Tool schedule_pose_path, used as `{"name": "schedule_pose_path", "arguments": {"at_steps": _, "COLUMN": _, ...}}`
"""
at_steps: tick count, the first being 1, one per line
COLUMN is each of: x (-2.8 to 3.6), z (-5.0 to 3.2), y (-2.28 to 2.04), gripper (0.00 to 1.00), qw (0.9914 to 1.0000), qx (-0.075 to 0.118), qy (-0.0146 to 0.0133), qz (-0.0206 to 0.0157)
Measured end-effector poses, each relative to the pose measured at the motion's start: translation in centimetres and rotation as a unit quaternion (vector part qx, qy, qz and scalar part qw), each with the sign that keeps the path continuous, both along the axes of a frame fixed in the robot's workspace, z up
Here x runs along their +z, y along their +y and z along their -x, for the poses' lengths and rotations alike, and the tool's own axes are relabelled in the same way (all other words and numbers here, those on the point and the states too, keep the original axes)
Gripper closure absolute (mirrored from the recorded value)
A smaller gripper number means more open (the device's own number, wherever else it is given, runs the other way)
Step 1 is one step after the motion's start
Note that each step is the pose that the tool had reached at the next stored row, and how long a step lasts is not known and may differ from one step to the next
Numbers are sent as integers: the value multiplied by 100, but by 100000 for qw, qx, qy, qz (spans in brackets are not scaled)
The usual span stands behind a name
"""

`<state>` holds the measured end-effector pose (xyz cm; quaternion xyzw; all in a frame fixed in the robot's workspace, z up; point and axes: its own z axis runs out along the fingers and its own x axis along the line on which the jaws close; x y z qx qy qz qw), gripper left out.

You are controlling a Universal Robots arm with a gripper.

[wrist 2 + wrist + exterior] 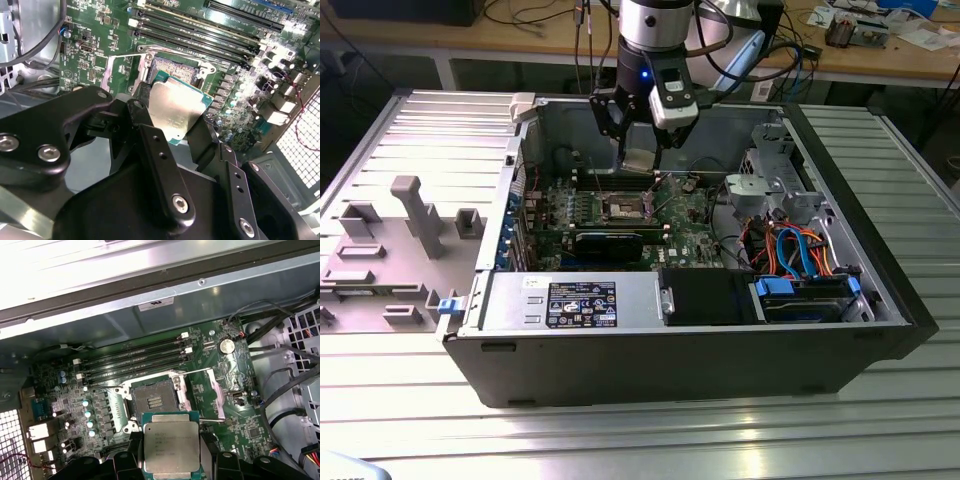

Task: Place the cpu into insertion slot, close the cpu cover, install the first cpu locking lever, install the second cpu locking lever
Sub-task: 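Place the cpu into insertion slot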

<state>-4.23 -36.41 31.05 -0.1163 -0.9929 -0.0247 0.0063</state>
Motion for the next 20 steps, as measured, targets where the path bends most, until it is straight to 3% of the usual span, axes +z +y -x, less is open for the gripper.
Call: {"name": "schedule_pose_path", "arguments": {"at_steps": 20, "x": 0, "z": 0, "y": -1, "gripper": 45, "qw": 99986, "qx": -1663, "qy": 1, "qz": 2}}
